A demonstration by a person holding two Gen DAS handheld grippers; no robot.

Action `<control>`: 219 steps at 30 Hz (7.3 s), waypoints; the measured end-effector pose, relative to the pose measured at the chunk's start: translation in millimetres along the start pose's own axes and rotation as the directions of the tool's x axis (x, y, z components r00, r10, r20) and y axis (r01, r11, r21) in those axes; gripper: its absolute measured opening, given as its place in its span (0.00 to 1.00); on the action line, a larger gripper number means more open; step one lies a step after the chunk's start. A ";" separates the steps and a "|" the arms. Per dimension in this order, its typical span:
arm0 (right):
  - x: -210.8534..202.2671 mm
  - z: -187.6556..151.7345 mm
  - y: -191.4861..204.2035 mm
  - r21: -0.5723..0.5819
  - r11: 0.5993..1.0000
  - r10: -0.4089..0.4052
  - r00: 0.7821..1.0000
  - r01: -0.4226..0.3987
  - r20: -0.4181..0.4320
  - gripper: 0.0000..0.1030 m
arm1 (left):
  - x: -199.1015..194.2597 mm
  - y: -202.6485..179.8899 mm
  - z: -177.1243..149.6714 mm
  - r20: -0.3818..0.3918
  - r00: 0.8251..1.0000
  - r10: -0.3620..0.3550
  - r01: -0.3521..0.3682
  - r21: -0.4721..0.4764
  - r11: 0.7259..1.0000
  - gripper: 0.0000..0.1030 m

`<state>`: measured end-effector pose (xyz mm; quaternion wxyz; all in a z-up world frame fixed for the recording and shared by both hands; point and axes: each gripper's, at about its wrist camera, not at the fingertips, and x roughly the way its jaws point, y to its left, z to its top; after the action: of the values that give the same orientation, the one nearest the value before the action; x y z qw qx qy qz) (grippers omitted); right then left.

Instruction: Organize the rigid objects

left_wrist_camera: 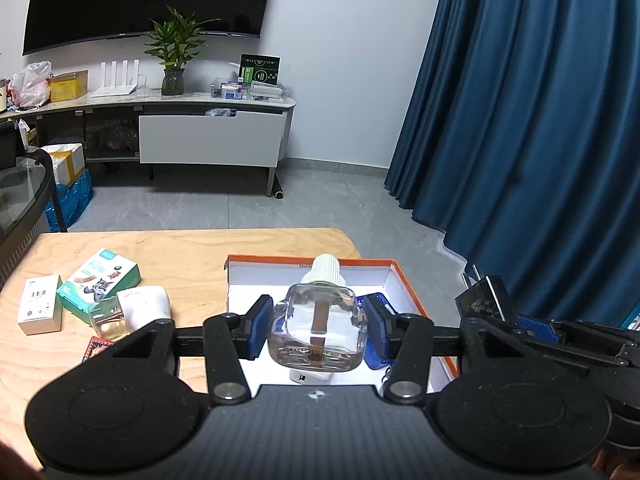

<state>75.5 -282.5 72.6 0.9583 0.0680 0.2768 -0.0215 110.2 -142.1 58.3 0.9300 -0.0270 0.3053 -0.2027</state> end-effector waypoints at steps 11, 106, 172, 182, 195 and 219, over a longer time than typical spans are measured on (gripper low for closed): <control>0.6 0.8 1.0 -0.003 1.000 -0.002 1.000 0.002 -0.006 0.26 | 1.8 1.4 -2.1 -0.017 1.000 0.002 -0.002 -0.002 1.000 0.48; 9.7 -7.9 3.6 -0.018 1.000 0.003 0.999 -0.004 -0.039 0.26 | 11.1 9.9 -8.5 -0.038 0.999 -0.008 0.007 -0.015 1.000 0.48; 53.5 -21.7 -3.7 0.016 1.000 0.002 0.992 0.000 -0.126 0.52 | 119.3 3.2 21.1 -0.150 0.981 -0.122 0.128 0.037 0.991 0.59; 39.0 -15.4 20.1 -0.026 0.999 0.029 0.995 -0.032 -0.097 0.70 | 65.9 38.1 11.5 -0.174 0.985 -0.003 0.000 -0.016 1.000 0.89; 30.5 -22.5 78.1 -0.102 0.987 0.105 0.984 -0.120 -0.144 0.76 | 1.8 116.9 -24.0 -0.202 0.967 0.153 -0.173 -0.081 0.982 0.93; 46.2 -37.6 109.7 -0.131 0.977 0.141 0.970 -0.168 -0.197 0.76 | 6.4 161.1 -50.3 -0.244 0.950 0.196 -0.228 -0.112 0.967 0.93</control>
<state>103.3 -168.7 29.4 0.9293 0.0207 0.3599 0.0803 143.9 6.7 -14.1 0.9005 -0.0351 0.4258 -0.0814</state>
